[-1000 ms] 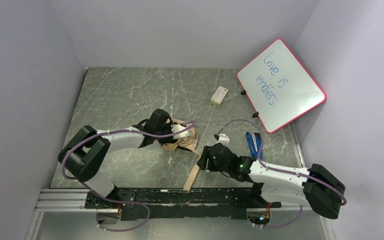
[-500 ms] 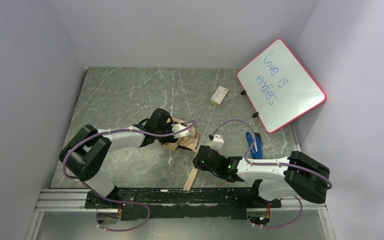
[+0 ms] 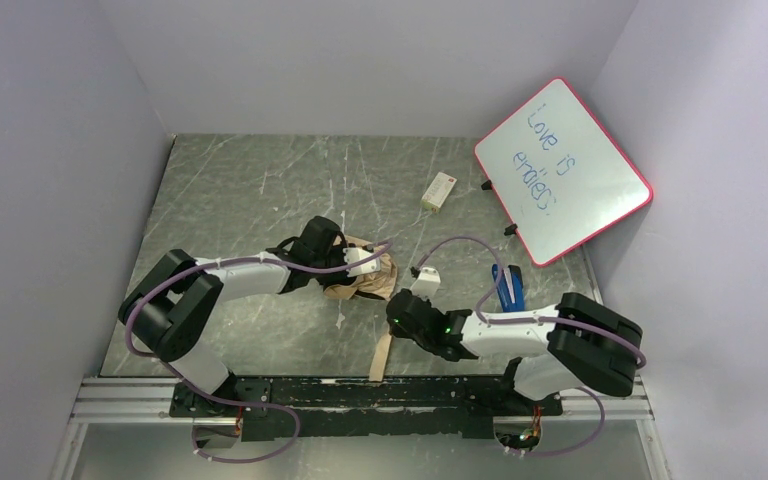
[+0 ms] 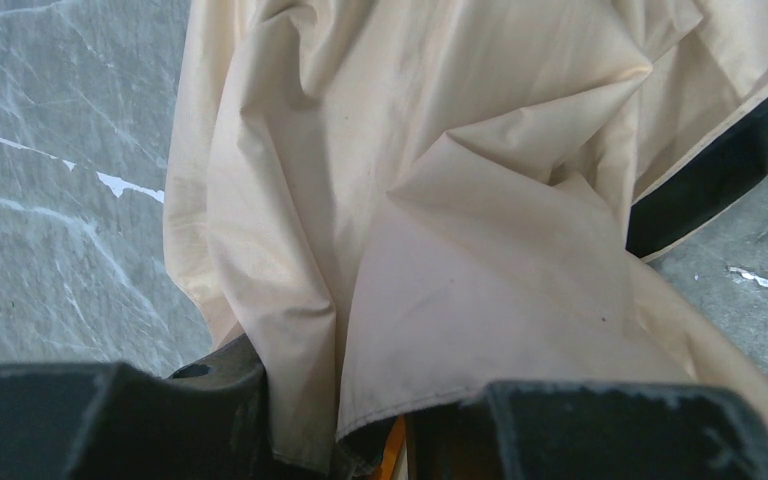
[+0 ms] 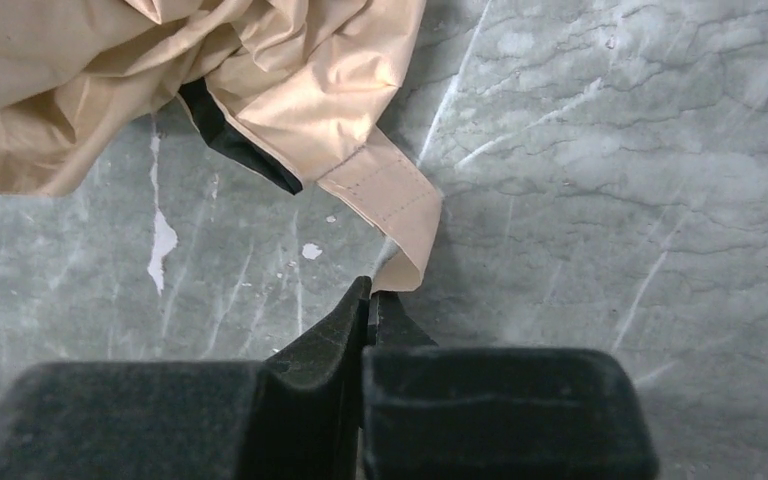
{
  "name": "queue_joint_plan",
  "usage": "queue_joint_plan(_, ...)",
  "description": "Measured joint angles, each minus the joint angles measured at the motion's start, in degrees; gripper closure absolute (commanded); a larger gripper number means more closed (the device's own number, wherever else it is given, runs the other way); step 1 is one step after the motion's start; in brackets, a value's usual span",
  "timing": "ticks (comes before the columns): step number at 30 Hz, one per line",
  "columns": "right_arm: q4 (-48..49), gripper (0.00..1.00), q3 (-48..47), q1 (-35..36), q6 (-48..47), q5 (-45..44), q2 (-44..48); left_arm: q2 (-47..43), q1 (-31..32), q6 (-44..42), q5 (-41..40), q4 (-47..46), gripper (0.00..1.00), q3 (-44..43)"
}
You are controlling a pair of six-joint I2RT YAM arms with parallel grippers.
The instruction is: Put away the umbrella
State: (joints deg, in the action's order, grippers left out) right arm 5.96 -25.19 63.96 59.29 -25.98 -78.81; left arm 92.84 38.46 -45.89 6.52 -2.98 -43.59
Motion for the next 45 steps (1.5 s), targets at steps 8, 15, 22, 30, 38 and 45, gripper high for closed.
queue_joint_plan(8, -11.37, 1.0, -3.1, 2.1, -9.81, -1.38, 2.51, 1.84, 0.0, 0.13, -0.72, 1.29, 0.95, -2.75)
queue_joint_plan(15, -20.33, 1.0, -9.51, 9.66, -18.08, -3.58, 1.6, 3.54, 0.0, 0.22, -0.85, 2.51, 0.95, -4.7)
queue_joint_plan(22, -28.28, 1.0, -17.68, 20.37, -19.96, -11.08, -7.15, 4.37, -0.02, 0.17, 0.2, 4.17, 0.95, -5.75)
queue_joint_plan(30, -39.3, 1.0, -28.52, 27.04, -26.4, -16.94, -18.69, 4.59, -0.02, -0.02, 1.38, 5.86, 0.95, -6.54)
queue_joint_plan(38, -52.5, 1.0, -42.25, 27.39, -39.41, -14.03, -28.17, 4.63, -0.02, -0.24, 1.46, 6.12, 0.95, -6.6)
queue_joint_plan(45, -61.61, 1.0, -48.39, 27.63, -45.7, -10.25, -31.85, 5.01, -0.02, -0.24, 1.46, 6.56, 0.95, -7.02)
